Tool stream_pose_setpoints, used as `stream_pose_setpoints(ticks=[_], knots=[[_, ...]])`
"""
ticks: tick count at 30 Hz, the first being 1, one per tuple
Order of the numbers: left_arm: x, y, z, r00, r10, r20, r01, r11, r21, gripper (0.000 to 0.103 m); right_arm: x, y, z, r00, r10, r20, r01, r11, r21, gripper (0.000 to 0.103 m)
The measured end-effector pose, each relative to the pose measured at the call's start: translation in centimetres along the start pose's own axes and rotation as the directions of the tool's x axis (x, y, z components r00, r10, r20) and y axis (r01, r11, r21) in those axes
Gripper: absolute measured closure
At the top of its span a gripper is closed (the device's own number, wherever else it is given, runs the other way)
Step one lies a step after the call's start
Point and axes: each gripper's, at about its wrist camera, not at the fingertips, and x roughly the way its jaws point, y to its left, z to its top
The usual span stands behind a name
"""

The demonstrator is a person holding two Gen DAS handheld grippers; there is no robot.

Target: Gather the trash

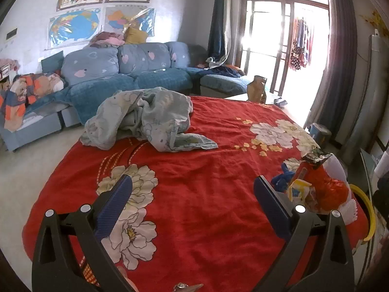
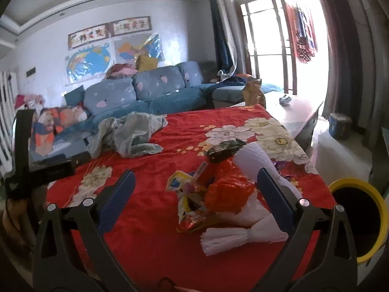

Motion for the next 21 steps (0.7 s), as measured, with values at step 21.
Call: stream_pose_setpoints(ticks=[21], knots=[[-0.79,0.11,-0.05,1.0,-0.028,0.0,0.028,1.0,-0.006,0.006,-0.03,-0.18,-0.53,1.0,-0.022,-0.014,0.022,1.0,0.02,0.011]])
